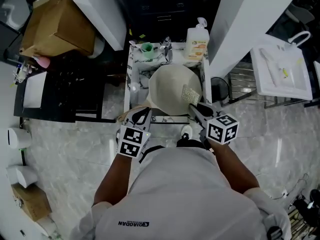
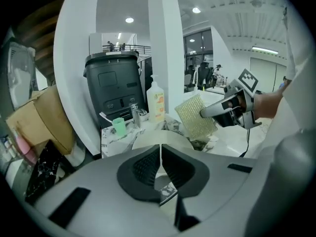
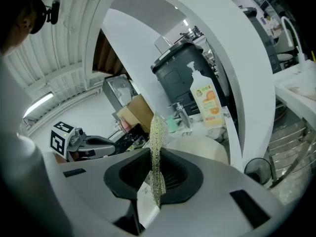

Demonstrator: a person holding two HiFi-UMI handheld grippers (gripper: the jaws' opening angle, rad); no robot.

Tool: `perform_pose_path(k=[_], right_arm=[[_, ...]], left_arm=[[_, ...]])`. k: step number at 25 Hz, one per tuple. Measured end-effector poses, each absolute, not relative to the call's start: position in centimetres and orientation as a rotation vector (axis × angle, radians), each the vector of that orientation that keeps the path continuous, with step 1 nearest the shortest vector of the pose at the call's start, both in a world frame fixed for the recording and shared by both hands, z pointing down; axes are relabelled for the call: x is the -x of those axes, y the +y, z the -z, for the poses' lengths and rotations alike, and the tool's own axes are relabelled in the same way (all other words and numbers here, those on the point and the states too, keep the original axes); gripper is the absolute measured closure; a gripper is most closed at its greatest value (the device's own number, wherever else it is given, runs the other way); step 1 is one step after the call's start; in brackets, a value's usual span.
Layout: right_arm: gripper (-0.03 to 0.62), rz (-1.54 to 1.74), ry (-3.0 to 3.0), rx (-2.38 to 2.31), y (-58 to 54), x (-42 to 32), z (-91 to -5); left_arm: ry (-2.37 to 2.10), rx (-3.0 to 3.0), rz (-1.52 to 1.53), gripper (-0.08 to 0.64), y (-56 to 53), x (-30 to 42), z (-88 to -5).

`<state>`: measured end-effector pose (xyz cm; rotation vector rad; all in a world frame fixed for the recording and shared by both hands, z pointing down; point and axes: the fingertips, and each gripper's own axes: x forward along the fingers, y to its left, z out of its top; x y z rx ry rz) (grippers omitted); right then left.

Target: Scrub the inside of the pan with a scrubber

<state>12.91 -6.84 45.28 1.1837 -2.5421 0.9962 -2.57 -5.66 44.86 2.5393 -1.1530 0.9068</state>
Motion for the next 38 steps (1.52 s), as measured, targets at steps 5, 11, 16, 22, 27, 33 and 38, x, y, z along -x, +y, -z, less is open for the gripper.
perform_pose_path(k=[5,11,16,22,27,33,38], right_arm=[[0.520,-0.994,-2.531,-1.070,-11.5,-13.3,-47.4],[0.520,-1.034,-2.525,-0.998,-14.5,-12.1,-49.4],[0.520,-1.068,-2.484,-1.010,-15.8,-11.0,-50.9],[0.520,-1.115,-2.403,-1.140,-17.7,-10.6,-52.9],[0.520,-1.102,-2.309,-1.240,-18.4,-10.9,-55.4],[0.520,-1.179,-2.244,-1.273,-18.4,-9.8,-58.2],[0.520,-1.135,-2.225,-1.296,-19.1,-9.3,-59.0]], left_arm=[[-1.182,-2.426,-1.005,0.543,-9.1,3.1,-48.3],[-1.200,-2.300,-1.094,0.532,-10.5,5.0,-52.3],[-0.952,-2.321,-1.393,0.446,-10.1,5.9,-56.5],[-0.581,-2.299,-1.627,0.365,-9.2,7.6,-61.0],[-0.442,-2.316,-1.685,0.357,-9.2,8.5,-62.8],[-0.333,-2.309,-1.741,0.356,-8.8,9.0,-64.4],[-0.371,-2.321,-1.713,0.357,-9.1,8.8,-65.2]])
